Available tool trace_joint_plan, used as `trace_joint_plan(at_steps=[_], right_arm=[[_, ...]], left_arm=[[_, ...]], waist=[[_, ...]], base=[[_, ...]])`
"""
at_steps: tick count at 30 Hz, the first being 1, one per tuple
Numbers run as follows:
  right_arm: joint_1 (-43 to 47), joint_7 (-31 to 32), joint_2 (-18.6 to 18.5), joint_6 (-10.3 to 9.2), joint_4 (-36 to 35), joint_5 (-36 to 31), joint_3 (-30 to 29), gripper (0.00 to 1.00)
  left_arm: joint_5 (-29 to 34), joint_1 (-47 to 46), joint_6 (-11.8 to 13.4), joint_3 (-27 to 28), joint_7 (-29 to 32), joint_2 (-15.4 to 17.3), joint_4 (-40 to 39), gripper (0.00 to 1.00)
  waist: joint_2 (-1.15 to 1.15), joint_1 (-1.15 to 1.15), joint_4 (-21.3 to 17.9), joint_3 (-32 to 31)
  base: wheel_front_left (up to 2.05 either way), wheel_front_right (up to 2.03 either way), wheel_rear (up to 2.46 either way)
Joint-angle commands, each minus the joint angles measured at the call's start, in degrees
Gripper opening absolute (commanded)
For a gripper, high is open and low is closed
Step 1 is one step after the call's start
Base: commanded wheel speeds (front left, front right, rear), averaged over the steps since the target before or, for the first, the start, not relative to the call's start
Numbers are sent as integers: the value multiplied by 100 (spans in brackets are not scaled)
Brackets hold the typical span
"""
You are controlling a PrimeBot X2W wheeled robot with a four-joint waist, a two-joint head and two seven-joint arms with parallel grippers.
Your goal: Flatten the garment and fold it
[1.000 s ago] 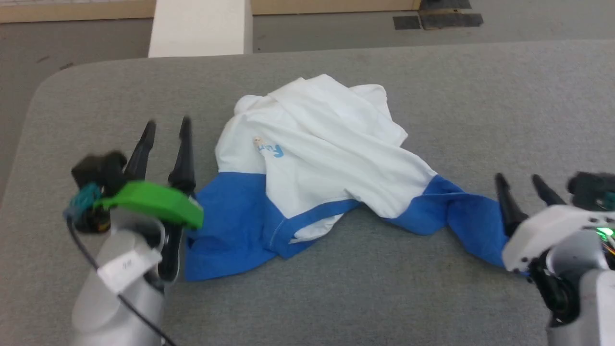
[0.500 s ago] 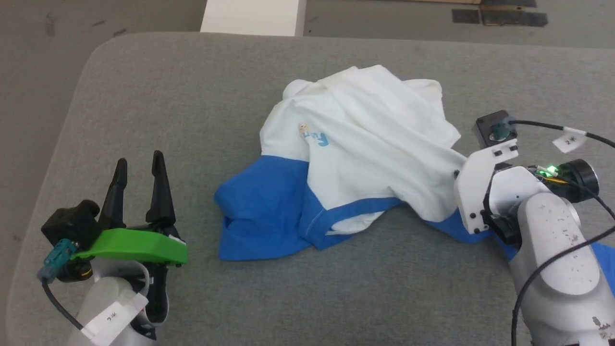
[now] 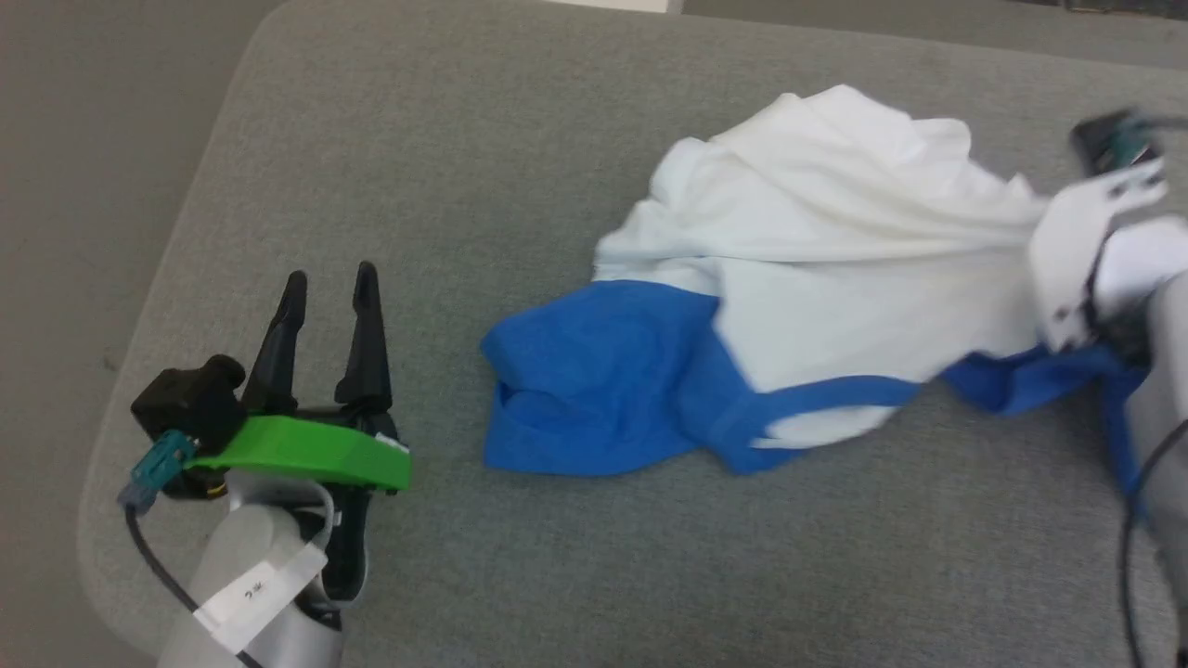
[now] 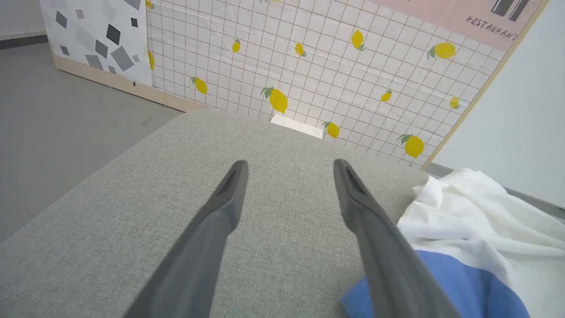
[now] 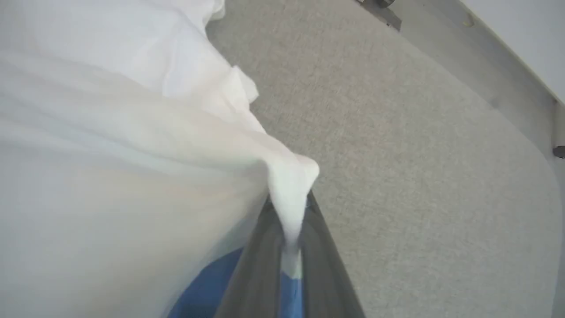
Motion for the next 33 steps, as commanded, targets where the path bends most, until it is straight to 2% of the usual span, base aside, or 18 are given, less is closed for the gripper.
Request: trace_joint_plan(at_steps=[1,5,7,8,9,14,18,22,27,33], right_arm=[[-285,-92,-71,-11,-65,-81,-40,0],[-851,-488,-258,-11,-144,-231,-111,0],[-1013,-651,-239,-11,-30,-290,-184,0],[-1034,-664,-221,-11,35,-326,-199,21],[-1042,-644,-223,-11,140,-359,-195,100],[-1078,-1019,-114,-11,231,-191,-430,100],[-879,-1795,118,-11,-92,213,-718,100],[-254,-2546,476,-11,-565,695,-993,100],[848,-3282,955,-11,-1290,1155,-1480,100],[2037,-3494,1233,-11,-1779,1399,-1849,100]], left_arm=[[26,-130,-57,-36,-22,-41,37,100],[18,-270,-152,-119,-23,-102,143,100],[22,-316,-190,-132,-24,-124,222,100],[21,-326,-201,-130,-24,-133,248,100],[26,-334,-211,-121,-25,-142,274,100],[60,-309,-247,-97,-26,-159,394,100],[82,-229,-266,-136,-24,-165,470,100],[63,-122,-262,-255,138,-191,518,100],[-17,24,-218,-491,696,-246,521,100],[-84,171,-63,-845,1750,-244,428,100]], waist=[[0,0,314,284],[0,0,549,501],[0,0,615,557],[0,0,625,560],[0,0,631,559],[0,0,534,354],[0,0,342,-18],[0,0,104,-419],[0,0,-202,-797],[0,0,-523,-1026]], base=[[0,0,0],[0,0,0],[0,0,0],[0,0,0],[0,0,0],[0,0,0],[0,0,0],[0,0,0],[0,0,0],[0,0,0]])
